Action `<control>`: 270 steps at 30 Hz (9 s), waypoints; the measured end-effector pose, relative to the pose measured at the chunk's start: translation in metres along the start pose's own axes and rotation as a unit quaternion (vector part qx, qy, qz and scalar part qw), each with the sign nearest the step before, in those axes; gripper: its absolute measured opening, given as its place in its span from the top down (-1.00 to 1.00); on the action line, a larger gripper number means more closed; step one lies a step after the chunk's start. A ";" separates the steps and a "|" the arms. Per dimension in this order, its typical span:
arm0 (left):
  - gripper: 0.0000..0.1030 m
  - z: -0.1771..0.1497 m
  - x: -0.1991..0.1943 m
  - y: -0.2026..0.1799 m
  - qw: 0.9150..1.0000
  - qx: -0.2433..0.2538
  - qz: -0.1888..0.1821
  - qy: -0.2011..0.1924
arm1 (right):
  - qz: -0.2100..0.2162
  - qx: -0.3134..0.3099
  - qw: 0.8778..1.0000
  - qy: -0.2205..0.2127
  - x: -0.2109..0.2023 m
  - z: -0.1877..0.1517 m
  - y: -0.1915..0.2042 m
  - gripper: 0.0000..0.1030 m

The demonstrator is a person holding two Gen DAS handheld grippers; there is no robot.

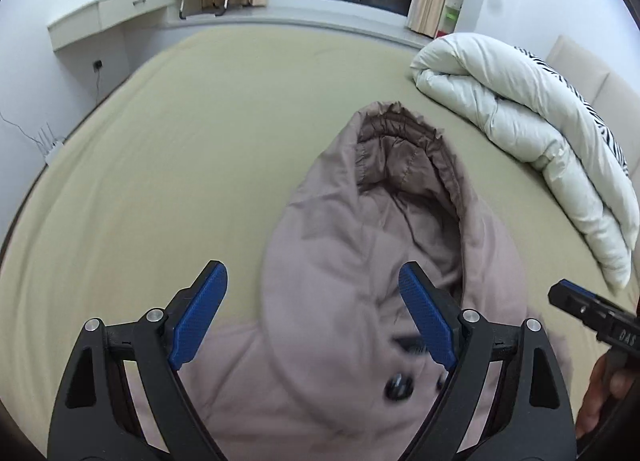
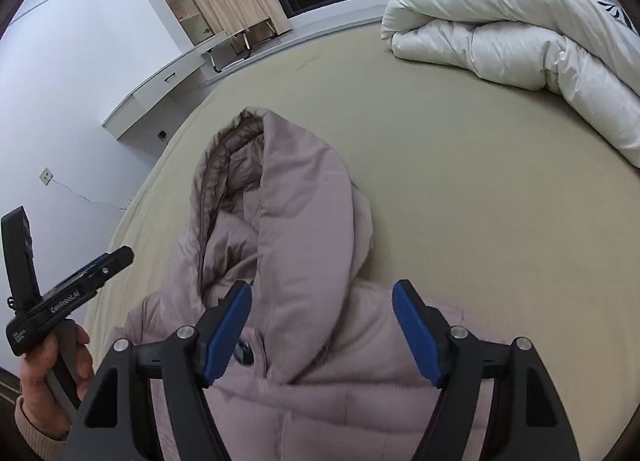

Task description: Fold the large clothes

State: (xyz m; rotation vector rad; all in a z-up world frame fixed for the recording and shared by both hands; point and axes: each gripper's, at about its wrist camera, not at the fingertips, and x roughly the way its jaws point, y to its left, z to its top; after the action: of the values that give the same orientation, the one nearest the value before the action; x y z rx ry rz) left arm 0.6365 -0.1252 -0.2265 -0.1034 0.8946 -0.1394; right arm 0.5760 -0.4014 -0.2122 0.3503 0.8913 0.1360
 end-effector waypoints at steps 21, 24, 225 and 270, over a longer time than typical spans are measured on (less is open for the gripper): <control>0.84 0.050 0.086 -0.009 1.000 0.003 0.008 0.006 | -0.053 -0.029 0.997 0.055 0.124 0.075 0.041 0.72; 0.85 0.031 0.034 0.002 1.000 -0.007 -0.009 -0.029 | -0.034 -0.024 0.999 0.014 0.083 0.067 0.034 0.76; 0.89 -0.260 -0.490 0.141 0.931 -0.206 -0.299 -0.026 | 0.256 0.164 0.949 -0.078 -0.334 -0.254 -0.010 0.84; 0.55 -0.108 -0.144 -0.031 1.000 0.019 -0.011 0.004 | -0.040 -0.076 0.994 0.061 0.019 -0.073 0.102 0.31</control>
State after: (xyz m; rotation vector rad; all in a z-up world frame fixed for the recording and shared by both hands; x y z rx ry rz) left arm 0.4608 -0.1355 -0.1779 -0.0775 0.8991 -0.1775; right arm 0.5337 -0.2839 -0.2324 0.1658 1.0072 0.1508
